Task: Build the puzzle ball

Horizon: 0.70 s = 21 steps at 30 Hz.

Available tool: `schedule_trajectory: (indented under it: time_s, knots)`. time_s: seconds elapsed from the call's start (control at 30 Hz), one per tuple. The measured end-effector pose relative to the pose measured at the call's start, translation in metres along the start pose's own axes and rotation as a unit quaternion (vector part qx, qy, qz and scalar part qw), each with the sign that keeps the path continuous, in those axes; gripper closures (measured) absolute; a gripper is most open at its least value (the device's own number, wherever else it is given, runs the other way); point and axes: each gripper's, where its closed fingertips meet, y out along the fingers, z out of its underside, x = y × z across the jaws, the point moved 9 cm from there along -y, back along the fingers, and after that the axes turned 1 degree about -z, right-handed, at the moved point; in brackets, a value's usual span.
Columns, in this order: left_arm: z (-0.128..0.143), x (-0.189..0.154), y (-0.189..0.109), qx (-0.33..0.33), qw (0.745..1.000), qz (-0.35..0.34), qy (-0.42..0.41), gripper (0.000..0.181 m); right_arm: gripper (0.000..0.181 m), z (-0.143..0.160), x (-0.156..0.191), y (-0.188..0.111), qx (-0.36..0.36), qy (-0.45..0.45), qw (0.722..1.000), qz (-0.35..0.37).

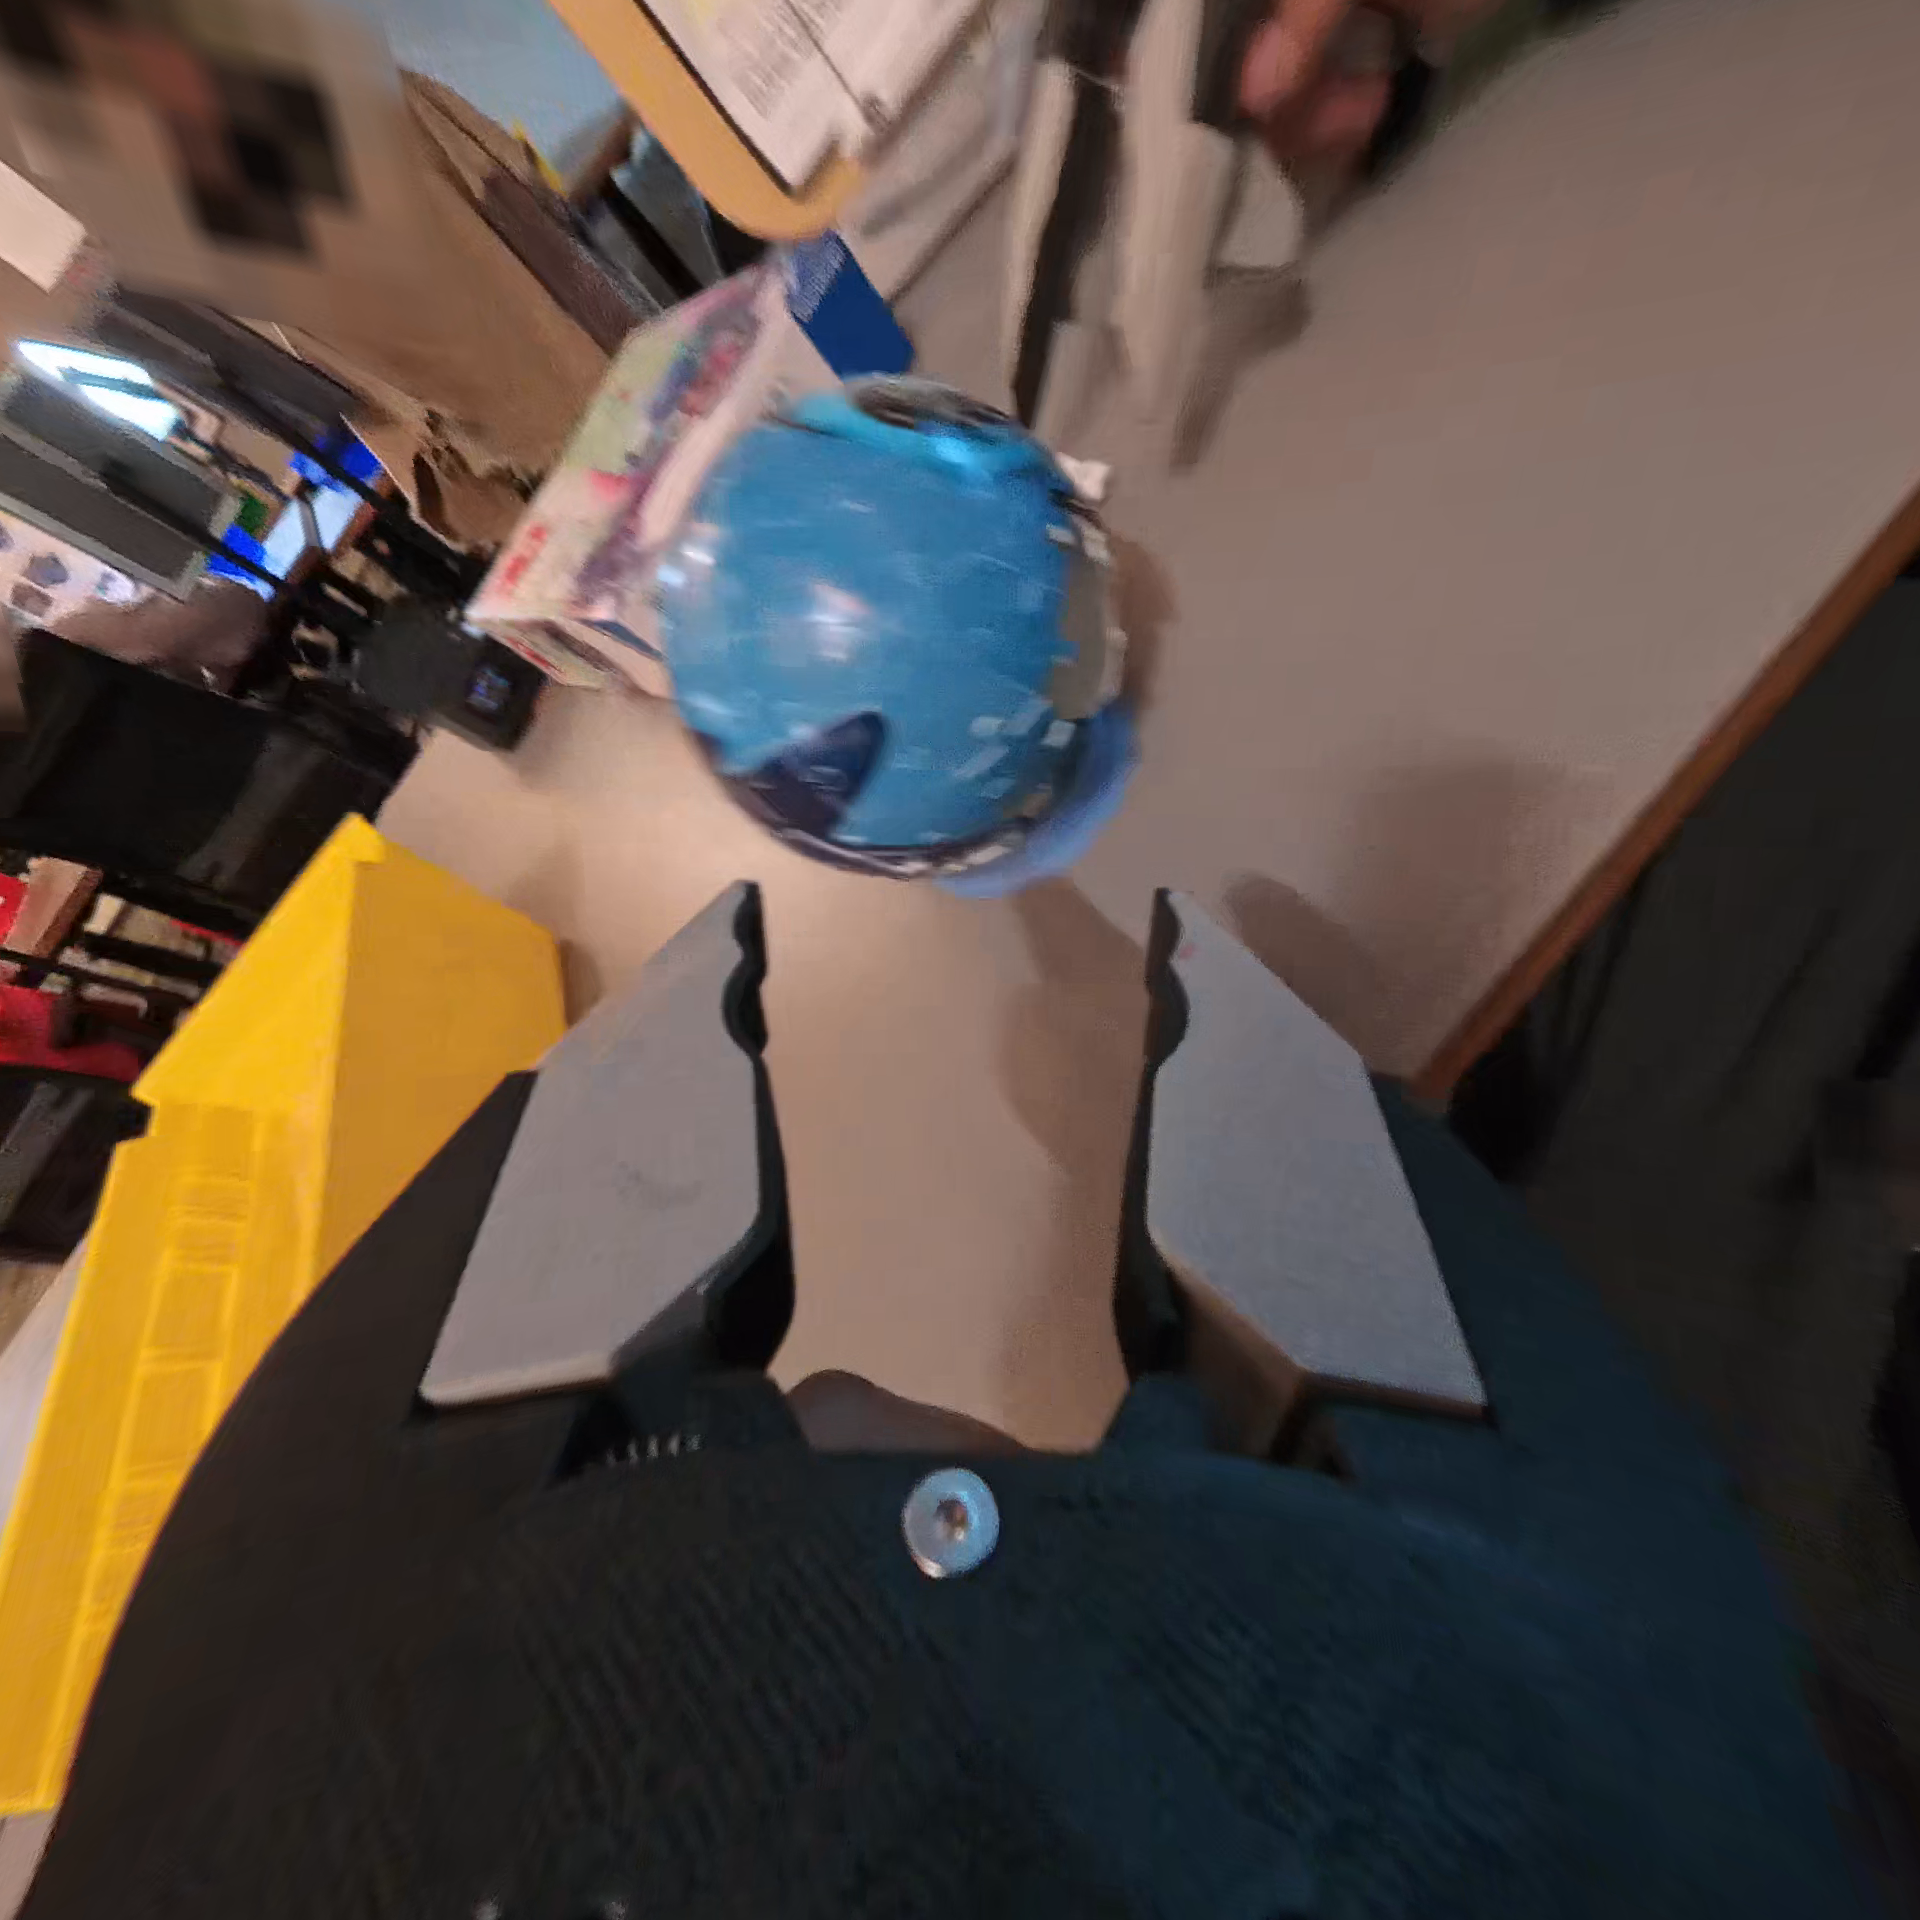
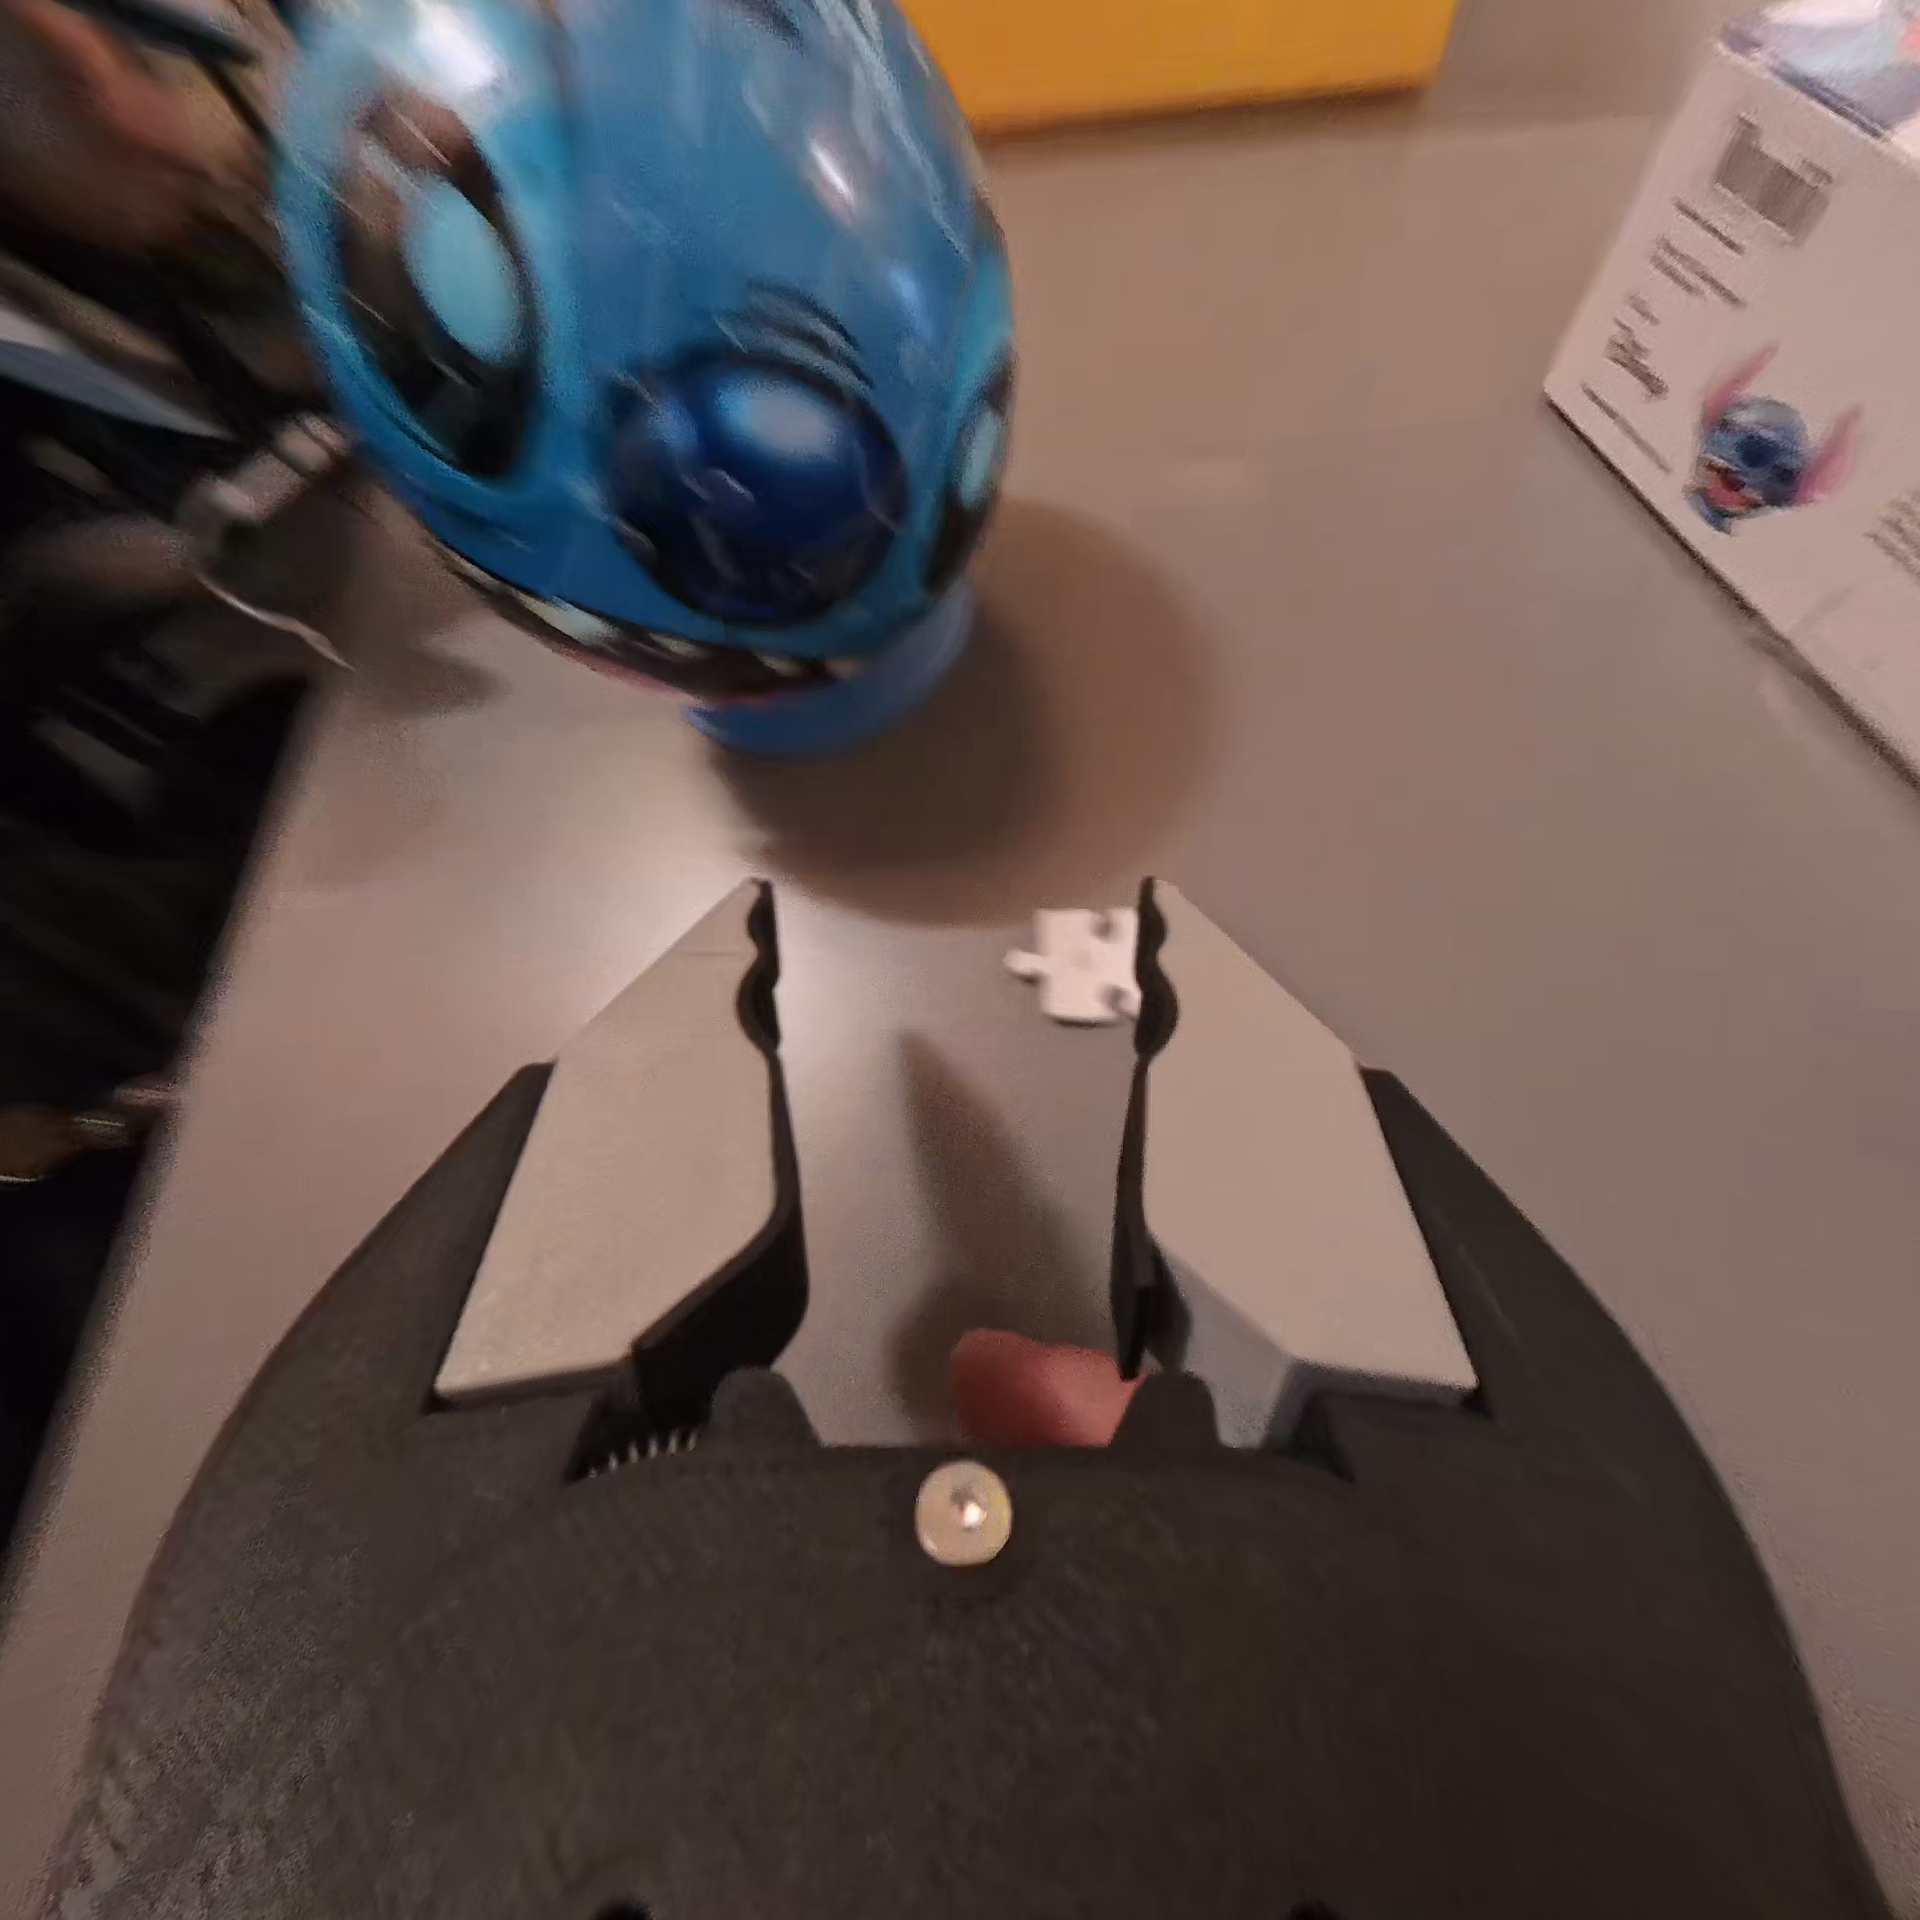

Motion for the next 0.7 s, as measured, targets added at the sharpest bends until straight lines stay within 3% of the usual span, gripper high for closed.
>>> schedule_trajectory:
  time_s: [0.1, 0.2, 0.27, 0.37, 0.47, 0.7]
  knots:
    - [-0.005, 0.042, -0.001, -0.07, 0.992, 0.107, -0.02, 0.09, 0.104, -0.011, 0.03, 0.006, -0.065, 0.077, 0.992, -0.072]
    - [-0.014, 0.071, 0.011, -0.16, 0.958, 0.239, -0.006, 0.093, 0.098, -0.014, 0.052, 0.017, -0.093, 0.125, 0.987, -0.028]
    - [-0.015, 0.09, 0.035, -0.14, 0.946, 0.292, -0.018, 0.092, 0.096, -0.015, 0.06, 0.017, -0.121, 0.144, 0.982, -0.004]
    - [-0.014, 0.111, 0.068, -0.135, 0.931, 0.337, -0.045, 0.104, 0.094, -0.015, 0.068, 0.022, -0.136, 0.177, 0.975, -0.023]
    - [-0.009, 0.116, 0.088, -0.135, 0.922, 0.358, -0.059, 0.104, 0.093, -0.011, 0.066, 0.035, -0.118, 0.212, 0.97, -0.018]
    - [0.018, 0.094, 0.102, -0.093, 0.937, 0.335, -0.033, 0.095, 0.097, -0.024, 0.053, 0.04, -0.14, 0.234, 0.961, -0.04]
